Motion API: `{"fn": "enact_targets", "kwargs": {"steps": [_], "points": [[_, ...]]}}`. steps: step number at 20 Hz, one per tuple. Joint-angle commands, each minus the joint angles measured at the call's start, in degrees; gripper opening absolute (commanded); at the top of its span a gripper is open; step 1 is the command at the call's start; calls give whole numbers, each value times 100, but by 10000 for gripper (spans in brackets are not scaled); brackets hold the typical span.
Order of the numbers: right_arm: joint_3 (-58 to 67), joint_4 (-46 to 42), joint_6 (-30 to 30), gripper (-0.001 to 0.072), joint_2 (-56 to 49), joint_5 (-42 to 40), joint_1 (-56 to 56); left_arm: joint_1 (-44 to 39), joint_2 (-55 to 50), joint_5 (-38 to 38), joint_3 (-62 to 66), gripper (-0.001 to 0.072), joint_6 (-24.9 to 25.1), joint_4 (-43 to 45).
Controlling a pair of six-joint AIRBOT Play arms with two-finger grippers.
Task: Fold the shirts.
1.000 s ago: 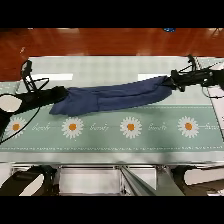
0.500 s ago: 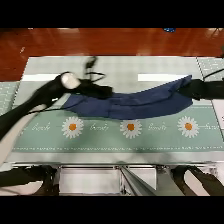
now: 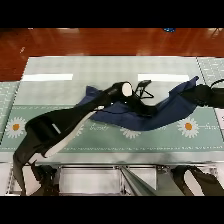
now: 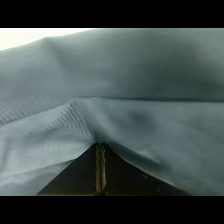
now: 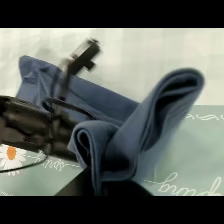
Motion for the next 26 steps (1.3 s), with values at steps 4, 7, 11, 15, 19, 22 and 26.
{"fn": "enact_targets", "kwargs": {"steps": [4, 7, 11, 15, 19, 22, 26], "points": [[-13, 39, 262, 30, 9, -214, 313, 898, 420, -651, 197, 17, 455, -26], [-13, 52, 575, 30, -387, -911, 1287, 1934, 1384, -1292, -184, 16, 369, 1318], [90, 538, 710, 30, -1561, -2625, 2863, 3467, 3650, -883, -2028, 16, 382, 1818], [1261, 833, 621, 30, -3427, -3130, 3886, 4721, 6151, -586, -4046, 16, 452, 1801], [2610, 1134, 625, 30, -5084, -3117, 4439, 5051, 8041, -584, -5482, 16, 323, 1803], [3193, 1303, 625, 30, -5842, -3064, 4697, 5047, 8605, -533, -6039, 16, 162, 1803], [3427, 1512, 498, 409, -6234, -2863, 4927, 5045, 8485, -216, -6255, 16, 164, 1801]]}}
